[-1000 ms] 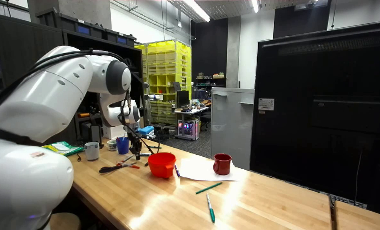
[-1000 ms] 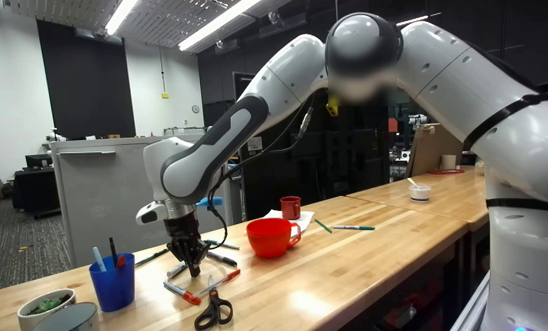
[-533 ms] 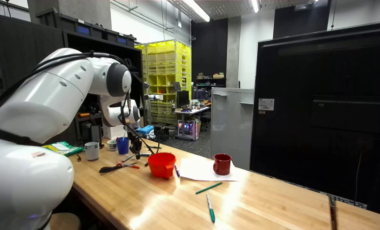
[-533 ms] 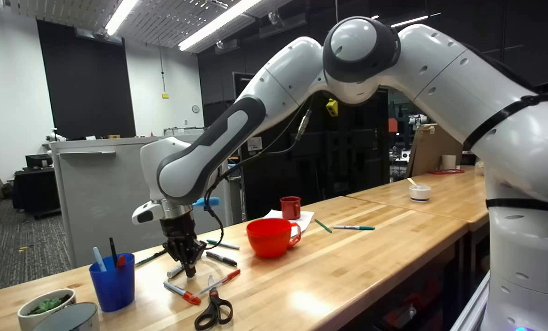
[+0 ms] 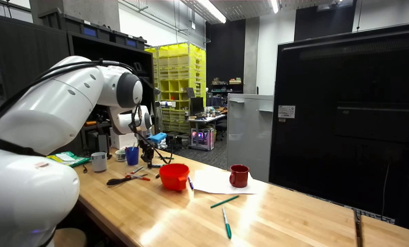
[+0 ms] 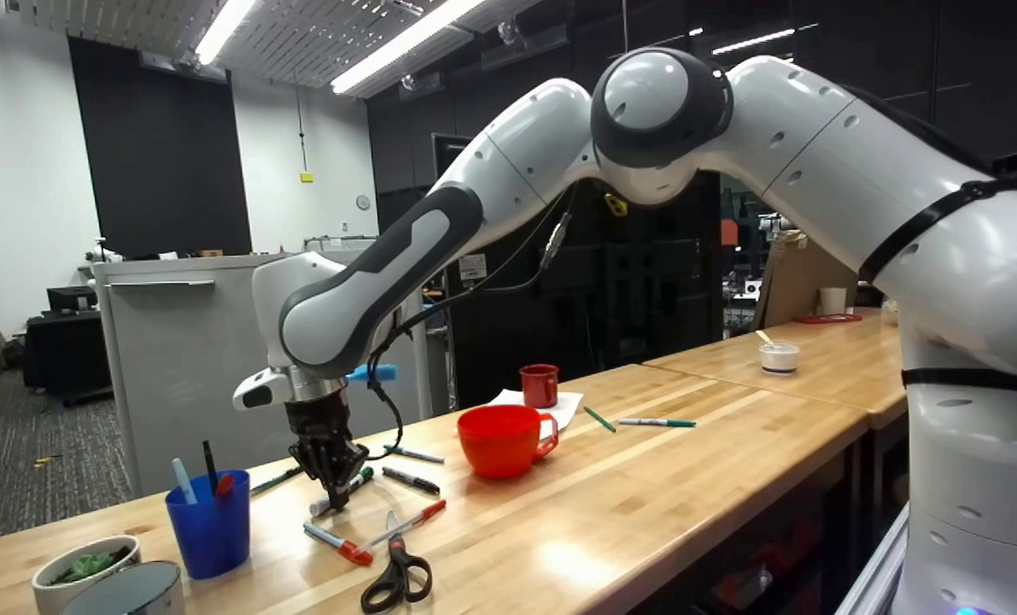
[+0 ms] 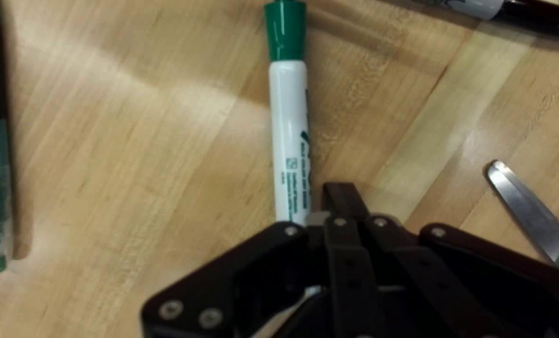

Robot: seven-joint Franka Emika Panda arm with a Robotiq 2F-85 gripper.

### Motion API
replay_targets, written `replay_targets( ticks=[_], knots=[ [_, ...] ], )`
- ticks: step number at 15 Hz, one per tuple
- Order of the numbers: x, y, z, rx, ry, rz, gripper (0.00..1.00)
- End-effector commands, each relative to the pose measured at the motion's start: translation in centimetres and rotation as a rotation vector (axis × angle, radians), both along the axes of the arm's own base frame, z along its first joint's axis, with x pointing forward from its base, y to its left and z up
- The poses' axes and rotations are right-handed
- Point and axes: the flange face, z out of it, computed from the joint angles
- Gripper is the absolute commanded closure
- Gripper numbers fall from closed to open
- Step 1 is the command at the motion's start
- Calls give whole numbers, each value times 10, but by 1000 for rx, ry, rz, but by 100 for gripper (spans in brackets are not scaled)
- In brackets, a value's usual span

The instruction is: Move one green marker to the left

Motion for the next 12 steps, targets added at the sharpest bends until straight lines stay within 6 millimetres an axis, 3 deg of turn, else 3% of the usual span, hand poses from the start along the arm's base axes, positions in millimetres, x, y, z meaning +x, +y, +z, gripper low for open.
replay_targets(
  ticks=[1,12],
  knots=[
    [9,12,1,6,5,-3,100],
    [26,18,-5,7,16,-25,100]
  ],
)
